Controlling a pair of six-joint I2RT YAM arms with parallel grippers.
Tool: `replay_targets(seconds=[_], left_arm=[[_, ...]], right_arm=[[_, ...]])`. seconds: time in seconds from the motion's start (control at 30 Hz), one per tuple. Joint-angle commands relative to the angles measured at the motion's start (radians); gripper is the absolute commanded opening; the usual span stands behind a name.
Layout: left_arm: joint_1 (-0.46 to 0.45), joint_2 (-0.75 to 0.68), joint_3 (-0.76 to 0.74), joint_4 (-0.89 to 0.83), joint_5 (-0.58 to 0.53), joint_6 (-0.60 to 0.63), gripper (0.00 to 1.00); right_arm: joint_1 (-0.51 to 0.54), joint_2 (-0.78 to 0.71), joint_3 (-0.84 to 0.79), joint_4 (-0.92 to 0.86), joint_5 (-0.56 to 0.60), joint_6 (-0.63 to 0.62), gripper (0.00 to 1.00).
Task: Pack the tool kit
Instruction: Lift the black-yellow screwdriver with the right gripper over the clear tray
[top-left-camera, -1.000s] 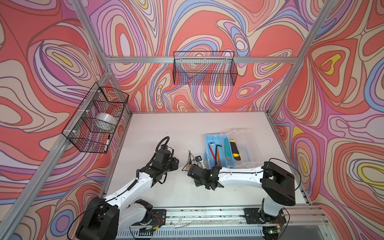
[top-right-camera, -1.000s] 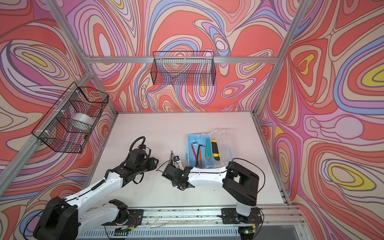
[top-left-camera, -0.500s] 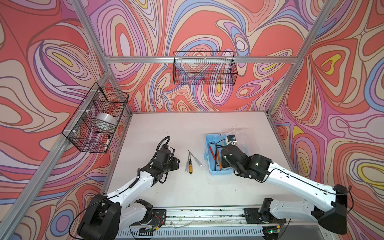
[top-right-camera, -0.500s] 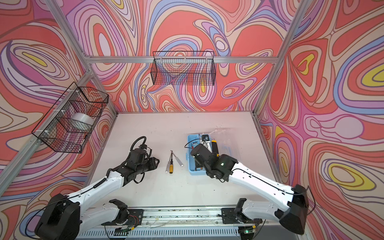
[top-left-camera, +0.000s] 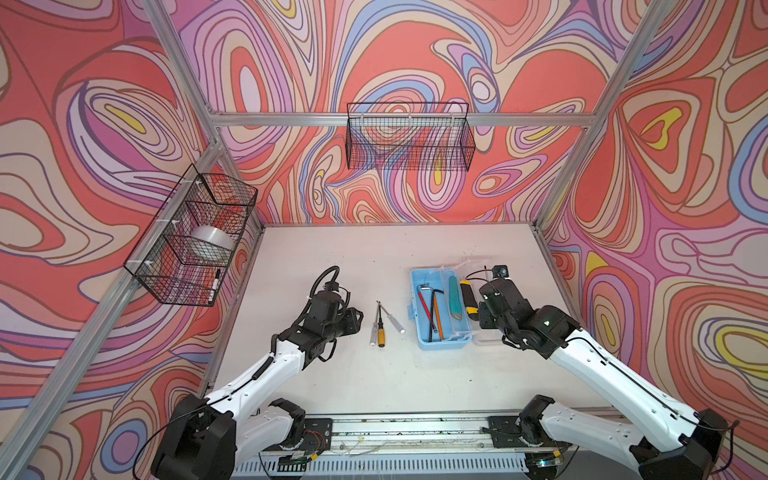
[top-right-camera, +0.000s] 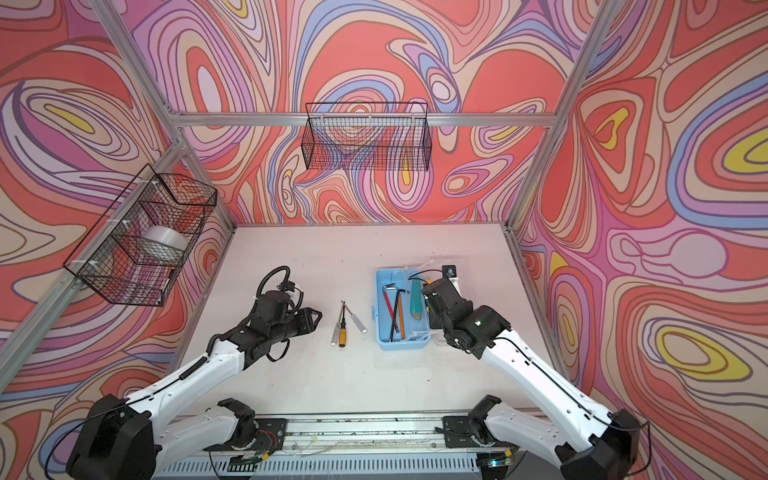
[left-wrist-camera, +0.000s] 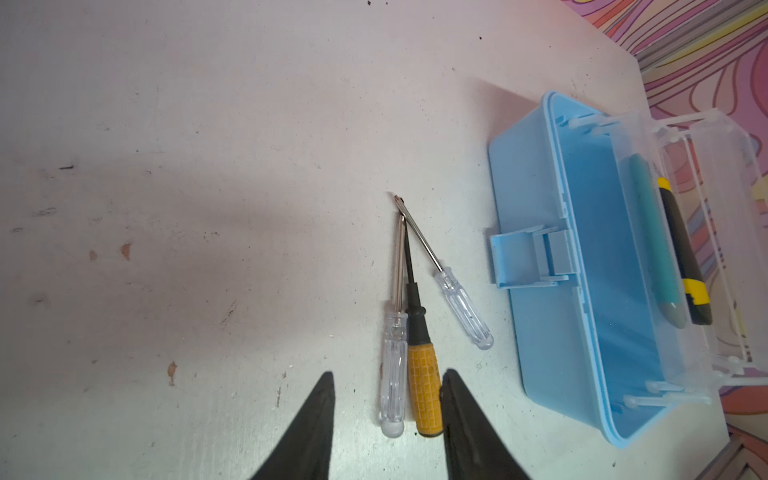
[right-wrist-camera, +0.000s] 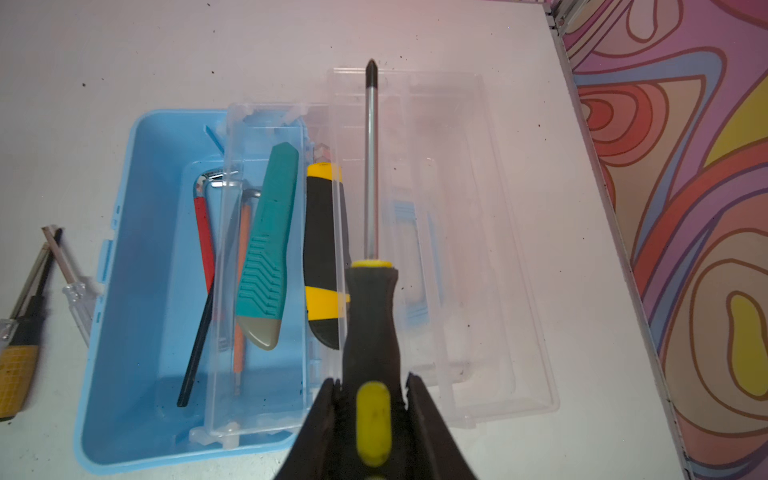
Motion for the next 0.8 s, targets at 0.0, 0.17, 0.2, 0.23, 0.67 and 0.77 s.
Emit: replay_targets(seconds=[0.0,0.17,0.2,0.23,0.67,0.77], left_arm=[[0.003,-0.017,0.013,0.006,0.047,0.009,0.43],[0.003,-0.011,0.004,0.015,0.058,0.011,0.42],[0.003,-0.009,0.002,0.017,0.058,0.011,0.43],[0.003,-0.008,0.002,0.019,0.058,0.011,0.42],[0.003,0.023,-0.010,0.038,0.056,0.005,0.43],[0.002,0.016,-0.013,0.040,0.050,0.005,0.43]], right_arm=[[-0.035,0.005,-0.013,0.037,-0.025,-0.058,0.00],[-0.077,0.032,-0.010,0.058,-0.068,-0.077,0.00],[-0.079,0.037,-0.011,0.063,-0.072,-0.078,0.00],[-0.082,0.048,-0.009,0.060,-0.070,-0.078,0.00],[-0.094,0.152,-0.029,0.076,-0.046,-0.005,0.00],[-0.100,0.184,-0.020,0.069,-0.054,0.000,0.13]])
